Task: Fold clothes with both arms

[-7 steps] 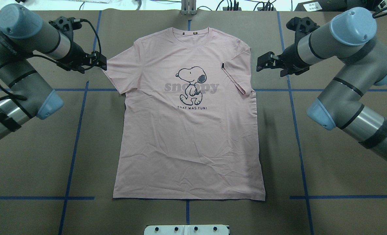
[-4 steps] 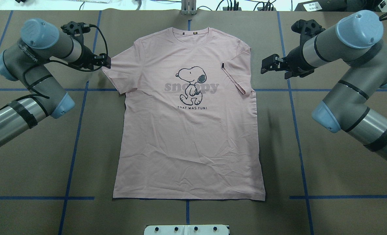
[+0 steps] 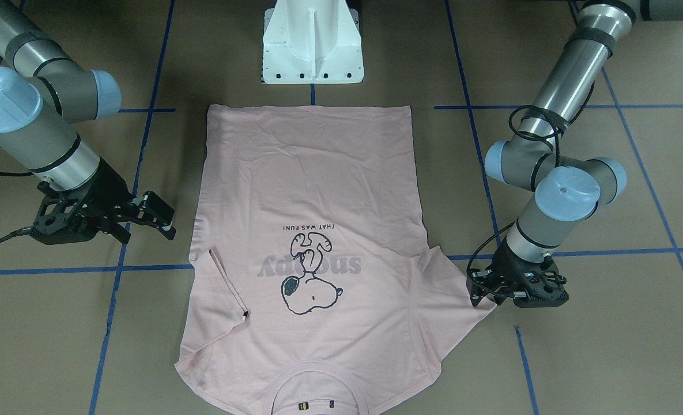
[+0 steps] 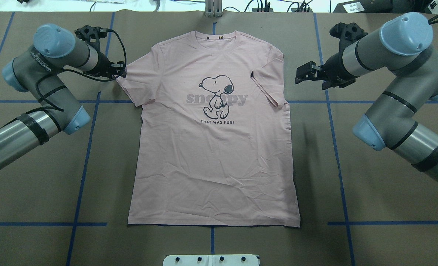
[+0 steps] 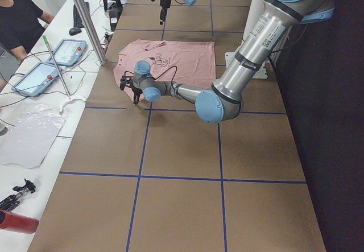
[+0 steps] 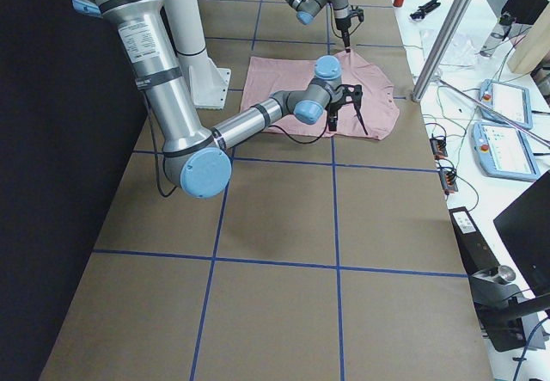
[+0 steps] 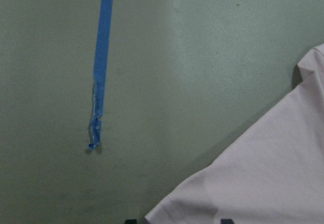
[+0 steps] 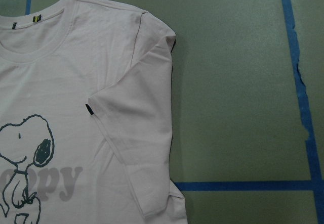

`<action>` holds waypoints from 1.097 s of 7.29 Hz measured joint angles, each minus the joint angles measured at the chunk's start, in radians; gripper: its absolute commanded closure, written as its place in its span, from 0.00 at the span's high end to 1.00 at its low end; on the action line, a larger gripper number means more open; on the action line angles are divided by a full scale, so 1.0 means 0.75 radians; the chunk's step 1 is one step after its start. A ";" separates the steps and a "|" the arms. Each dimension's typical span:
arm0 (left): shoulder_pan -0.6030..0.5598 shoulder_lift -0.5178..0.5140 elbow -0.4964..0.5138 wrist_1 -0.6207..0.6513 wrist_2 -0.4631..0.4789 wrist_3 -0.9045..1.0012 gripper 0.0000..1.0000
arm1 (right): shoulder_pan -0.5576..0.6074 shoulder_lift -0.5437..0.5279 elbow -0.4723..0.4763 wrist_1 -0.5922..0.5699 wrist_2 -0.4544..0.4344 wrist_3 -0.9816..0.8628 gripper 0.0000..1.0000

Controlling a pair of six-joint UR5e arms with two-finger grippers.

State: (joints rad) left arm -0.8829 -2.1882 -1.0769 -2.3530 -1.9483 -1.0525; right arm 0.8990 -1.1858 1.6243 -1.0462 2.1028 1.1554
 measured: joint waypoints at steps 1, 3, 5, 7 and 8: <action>-0.002 0.000 0.000 0.000 0.001 0.003 0.00 | 0.000 0.000 -0.002 0.000 -0.001 0.000 1.00; -0.007 -0.003 -0.019 0.003 0.000 0.002 0.00 | -0.001 -0.001 -0.005 0.000 -0.006 0.001 1.00; -0.006 -0.028 -0.081 0.023 0.002 -0.068 0.00 | -0.003 -0.002 -0.018 0.000 -0.016 0.001 1.00; 0.038 -0.127 -0.114 0.126 0.063 -0.201 0.00 | -0.004 -0.002 -0.033 0.000 -0.016 -0.001 1.00; 0.102 -0.194 -0.120 0.205 0.131 -0.274 0.00 | -0.004 0.000 -0.041 0.000 -0.016 -0.003 1.00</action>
State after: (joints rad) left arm -0.8063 -2.3337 -1.1671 -2.1992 -1.8504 -1.2578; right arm 0.8959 -1.1859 1.5934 -1.0462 2.0907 1.1534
